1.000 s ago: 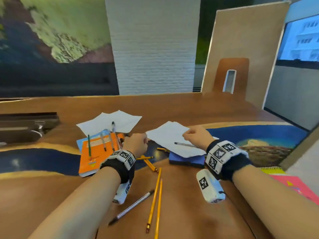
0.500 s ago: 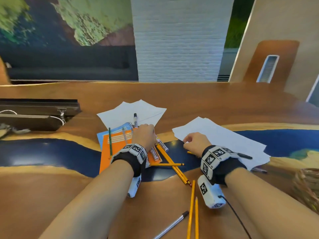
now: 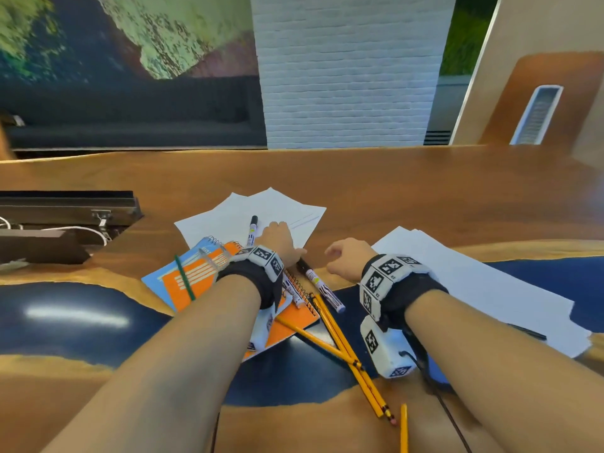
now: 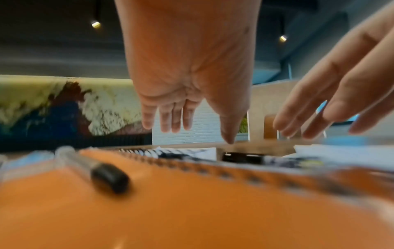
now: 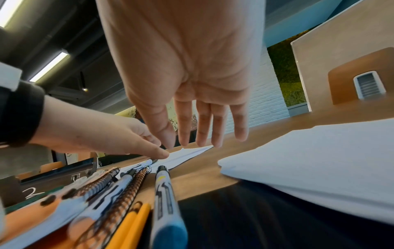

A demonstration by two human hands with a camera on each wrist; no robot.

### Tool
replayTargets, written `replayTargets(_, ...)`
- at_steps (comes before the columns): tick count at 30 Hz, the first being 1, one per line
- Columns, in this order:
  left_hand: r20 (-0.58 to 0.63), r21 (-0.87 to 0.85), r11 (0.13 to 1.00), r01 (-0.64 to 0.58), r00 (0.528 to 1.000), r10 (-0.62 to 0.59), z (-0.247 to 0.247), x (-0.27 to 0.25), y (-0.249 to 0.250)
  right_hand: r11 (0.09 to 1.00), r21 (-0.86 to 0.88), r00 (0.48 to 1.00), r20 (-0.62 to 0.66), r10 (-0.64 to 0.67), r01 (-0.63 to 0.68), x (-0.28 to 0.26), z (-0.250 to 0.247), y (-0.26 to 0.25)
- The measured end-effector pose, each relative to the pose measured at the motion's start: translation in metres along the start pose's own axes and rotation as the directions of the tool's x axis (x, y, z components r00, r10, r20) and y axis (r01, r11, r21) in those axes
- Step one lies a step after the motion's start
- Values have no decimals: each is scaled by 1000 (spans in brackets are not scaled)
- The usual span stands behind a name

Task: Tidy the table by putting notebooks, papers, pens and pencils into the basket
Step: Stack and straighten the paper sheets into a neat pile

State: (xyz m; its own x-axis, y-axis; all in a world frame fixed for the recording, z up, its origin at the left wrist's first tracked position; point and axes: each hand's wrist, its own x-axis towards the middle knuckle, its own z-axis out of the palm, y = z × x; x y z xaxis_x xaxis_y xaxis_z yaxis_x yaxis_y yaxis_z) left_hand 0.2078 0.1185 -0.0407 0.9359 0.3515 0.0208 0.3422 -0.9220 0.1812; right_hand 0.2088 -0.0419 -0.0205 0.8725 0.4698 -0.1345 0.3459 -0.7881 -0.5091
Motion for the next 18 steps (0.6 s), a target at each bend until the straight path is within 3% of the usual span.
replayTargets(8, 111, 54, 998, 41, 993, -47, -2, 36, -2, 1000, -8, 999, 44, -5, 6, 36, 1, -7)
replayTargets(14, 267, 104, 989, 106, 955, -130, 3, 49, 2, 999, -41, 995, 94, 19, -16, 40, 5, 0)
replayTargets(18, 264, 92, 987, 131, 953, -151, 6, 58, -6, 992, -122, 996, 83, 36, -26, 50, 9, 7)
